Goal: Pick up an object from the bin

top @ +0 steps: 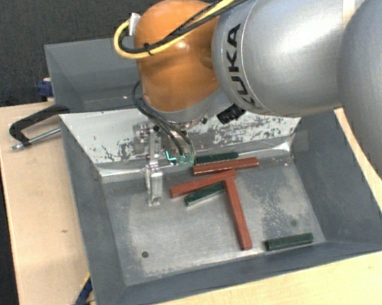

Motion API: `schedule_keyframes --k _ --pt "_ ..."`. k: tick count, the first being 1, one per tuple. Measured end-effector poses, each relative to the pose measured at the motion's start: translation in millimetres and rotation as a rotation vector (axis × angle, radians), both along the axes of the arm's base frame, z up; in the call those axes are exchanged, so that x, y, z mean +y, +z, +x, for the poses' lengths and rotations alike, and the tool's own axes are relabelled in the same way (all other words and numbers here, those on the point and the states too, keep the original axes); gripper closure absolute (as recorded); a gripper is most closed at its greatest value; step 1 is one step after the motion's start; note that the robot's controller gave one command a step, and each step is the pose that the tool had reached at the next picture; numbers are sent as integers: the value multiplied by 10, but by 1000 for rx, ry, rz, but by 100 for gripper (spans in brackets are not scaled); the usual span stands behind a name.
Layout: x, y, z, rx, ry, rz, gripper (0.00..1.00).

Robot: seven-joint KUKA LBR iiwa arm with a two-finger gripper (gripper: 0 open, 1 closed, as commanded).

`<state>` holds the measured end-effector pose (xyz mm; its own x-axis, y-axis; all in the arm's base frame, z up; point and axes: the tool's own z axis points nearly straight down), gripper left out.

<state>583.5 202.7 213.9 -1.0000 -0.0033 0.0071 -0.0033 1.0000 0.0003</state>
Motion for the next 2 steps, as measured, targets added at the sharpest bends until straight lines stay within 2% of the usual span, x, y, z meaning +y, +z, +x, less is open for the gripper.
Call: schedule_keyframes --k 1,2 --pt "-9 50 19 -9 -2 2 0" --pt "-160 -196 24 -18 150 5 0"
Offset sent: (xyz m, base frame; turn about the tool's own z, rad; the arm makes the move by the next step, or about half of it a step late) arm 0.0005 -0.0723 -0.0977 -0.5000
